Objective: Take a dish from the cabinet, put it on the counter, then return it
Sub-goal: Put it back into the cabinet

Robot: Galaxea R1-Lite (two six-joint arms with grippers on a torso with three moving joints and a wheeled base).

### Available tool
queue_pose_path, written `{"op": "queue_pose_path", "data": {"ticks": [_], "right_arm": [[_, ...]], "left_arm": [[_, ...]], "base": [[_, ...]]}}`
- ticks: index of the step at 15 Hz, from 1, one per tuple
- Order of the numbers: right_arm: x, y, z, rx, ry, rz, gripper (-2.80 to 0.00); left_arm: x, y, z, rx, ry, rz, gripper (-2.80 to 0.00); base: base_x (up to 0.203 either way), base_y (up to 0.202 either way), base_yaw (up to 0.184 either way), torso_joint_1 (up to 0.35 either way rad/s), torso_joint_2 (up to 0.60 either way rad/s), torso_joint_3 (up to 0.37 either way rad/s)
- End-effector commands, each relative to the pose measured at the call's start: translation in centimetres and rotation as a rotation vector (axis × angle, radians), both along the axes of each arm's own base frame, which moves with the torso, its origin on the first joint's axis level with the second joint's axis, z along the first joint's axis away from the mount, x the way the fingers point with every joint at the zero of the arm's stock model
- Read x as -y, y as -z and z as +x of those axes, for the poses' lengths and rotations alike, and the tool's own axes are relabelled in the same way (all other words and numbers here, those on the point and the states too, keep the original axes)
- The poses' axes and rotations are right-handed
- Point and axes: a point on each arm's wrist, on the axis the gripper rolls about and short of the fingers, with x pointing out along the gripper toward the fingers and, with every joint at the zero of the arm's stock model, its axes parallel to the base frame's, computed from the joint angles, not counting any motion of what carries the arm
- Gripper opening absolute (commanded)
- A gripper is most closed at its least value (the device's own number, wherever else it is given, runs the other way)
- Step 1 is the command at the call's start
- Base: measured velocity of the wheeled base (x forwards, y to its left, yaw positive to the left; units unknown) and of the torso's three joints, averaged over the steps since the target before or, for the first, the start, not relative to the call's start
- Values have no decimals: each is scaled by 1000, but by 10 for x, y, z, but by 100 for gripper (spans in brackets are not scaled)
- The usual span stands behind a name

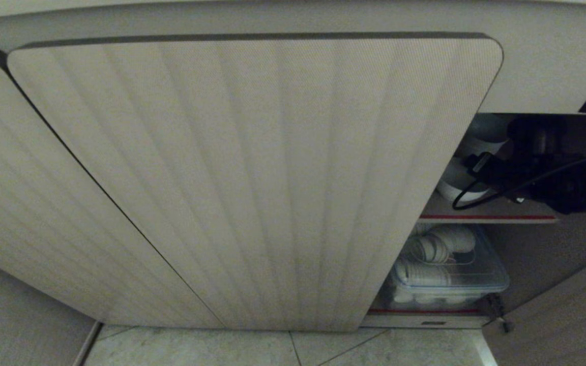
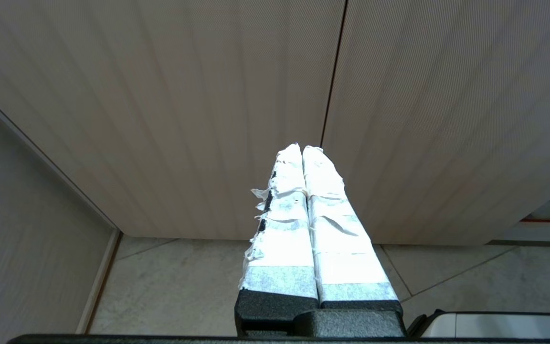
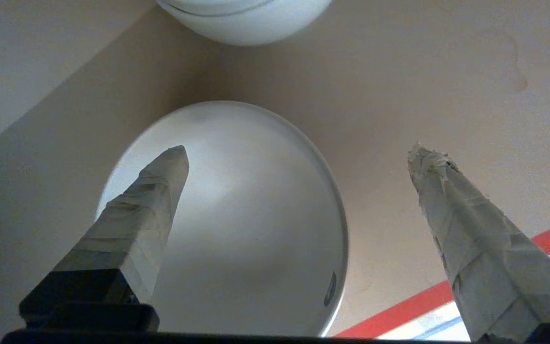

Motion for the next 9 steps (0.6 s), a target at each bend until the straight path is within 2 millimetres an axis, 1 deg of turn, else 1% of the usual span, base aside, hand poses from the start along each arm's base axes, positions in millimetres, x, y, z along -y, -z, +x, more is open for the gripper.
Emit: {"op": "queue_pose_path", "data": {"ticks": [1,4,6,9], "right_arm": [[0,-3,-3,19,3,0,0],[1,5,-10,17,19,-28,0],[2,7,-14,37,4,-77,0],[2,5,-18,102,-23,-170,0]], "left_arm": [[0,0,0,1,-1,0,-280],[0,0,0,1,-1,0,-280],[0,0,0,1,-1,0,-280],[0,0,0,1,-1,0,-280]], "base": [[0,0,0,0,0,0],[0,0,0,0,0,0],[0,0,0,0,0,0],[0,0,0,0,0,0]]}}
